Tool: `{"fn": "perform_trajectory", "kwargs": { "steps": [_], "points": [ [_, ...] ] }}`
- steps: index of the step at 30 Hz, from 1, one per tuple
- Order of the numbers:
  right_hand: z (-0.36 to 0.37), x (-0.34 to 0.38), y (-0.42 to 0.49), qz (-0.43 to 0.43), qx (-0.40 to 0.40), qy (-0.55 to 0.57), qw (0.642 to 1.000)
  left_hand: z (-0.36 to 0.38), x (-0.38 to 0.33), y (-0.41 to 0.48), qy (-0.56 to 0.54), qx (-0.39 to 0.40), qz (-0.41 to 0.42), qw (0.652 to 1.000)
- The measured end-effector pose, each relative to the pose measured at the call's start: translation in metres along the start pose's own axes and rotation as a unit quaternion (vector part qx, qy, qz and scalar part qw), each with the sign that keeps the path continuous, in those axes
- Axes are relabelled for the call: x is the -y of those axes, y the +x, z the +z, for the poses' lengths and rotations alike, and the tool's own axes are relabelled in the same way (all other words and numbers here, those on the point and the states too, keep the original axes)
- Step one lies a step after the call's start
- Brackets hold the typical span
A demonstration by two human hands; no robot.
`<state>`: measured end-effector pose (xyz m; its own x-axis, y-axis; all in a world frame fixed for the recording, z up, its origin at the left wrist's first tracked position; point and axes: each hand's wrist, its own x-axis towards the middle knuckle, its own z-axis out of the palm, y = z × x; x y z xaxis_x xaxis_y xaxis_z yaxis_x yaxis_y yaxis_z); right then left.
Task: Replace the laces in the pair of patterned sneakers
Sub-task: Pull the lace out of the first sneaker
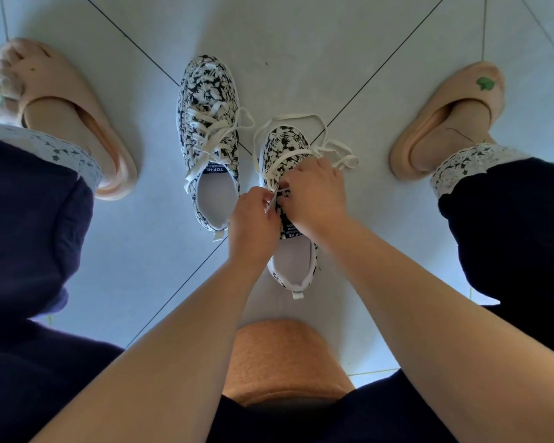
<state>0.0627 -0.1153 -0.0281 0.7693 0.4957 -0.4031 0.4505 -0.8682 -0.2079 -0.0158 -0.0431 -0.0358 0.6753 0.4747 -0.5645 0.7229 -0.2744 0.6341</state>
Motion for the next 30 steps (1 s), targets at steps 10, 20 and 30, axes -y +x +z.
{"fn": "perform_trajectory", "kwargs": {
  "steps": [10,20,30],
  "points": [
    [-0.039,-0.058,0.003,0.355,-0.263,0.361,0.821,-0.001,-0.001,-0.003,-0.007,0.003,0.010,1.000],
    [0.000,-0.001,0.004,0.015,0.019,0.058,0.998,-0.002,-0.001,-0.003,0.002,0.000,0.012,1.000],
    [-0.015,0.001,0.004,0.047,0.124,0.079,0.988,0.001,-0.004,-0.006,-0.007,-0.014,0.041,0.999]
  ]
}}
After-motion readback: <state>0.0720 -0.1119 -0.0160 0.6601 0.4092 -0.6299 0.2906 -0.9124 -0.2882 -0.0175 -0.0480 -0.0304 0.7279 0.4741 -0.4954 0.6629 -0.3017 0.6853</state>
